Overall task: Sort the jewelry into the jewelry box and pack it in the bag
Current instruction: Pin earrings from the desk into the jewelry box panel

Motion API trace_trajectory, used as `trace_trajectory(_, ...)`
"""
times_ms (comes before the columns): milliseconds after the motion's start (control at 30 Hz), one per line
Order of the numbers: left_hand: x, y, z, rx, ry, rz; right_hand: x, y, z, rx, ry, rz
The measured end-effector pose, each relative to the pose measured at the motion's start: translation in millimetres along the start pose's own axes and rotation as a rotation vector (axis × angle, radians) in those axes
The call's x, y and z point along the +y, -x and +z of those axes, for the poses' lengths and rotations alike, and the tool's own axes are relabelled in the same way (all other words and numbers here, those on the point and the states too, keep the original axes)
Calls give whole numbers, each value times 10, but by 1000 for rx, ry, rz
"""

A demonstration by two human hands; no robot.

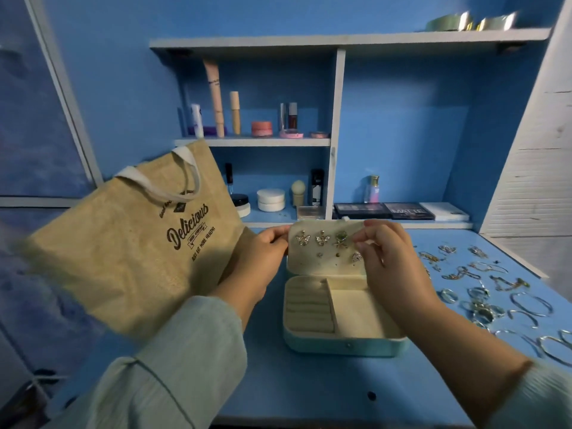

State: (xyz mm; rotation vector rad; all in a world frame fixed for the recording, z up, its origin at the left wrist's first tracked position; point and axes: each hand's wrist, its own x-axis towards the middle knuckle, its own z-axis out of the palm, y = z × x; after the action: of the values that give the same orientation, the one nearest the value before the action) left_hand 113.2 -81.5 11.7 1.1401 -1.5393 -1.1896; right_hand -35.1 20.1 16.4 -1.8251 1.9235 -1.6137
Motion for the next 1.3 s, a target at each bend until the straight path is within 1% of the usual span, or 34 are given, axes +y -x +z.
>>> trace_trajectory(100,-29,-75,41,16,120,-54,35,-67,60,9,-15,8)
trace_trajectory(200,-60,-124,57,28,170,-88,44,-64,139,-6,-27,-2)
trace_trajectory(333,-109,-160,61,41,169,-105,18,-46,252,-107,-67,78)
trace_trajectory(433,-179,-170,51,40,133,-104,8,-88,324,-137,-104,151)
trace_trajectory(567,-241,-190,36,23,137,-102,24,-160,428,-177,-65,214)
trace_trajectory(733,-270,-215,17,-13,161,-87,22,-211,508,-215,24,203)
trace_trajectory(1033,-282,-210,0,-52,203,-77,-8,-254,661,-192,89,236)
trace_trajectory(1300,-287,-224,-1,-59,203,-85,-11,-253,690,-195,68,270)
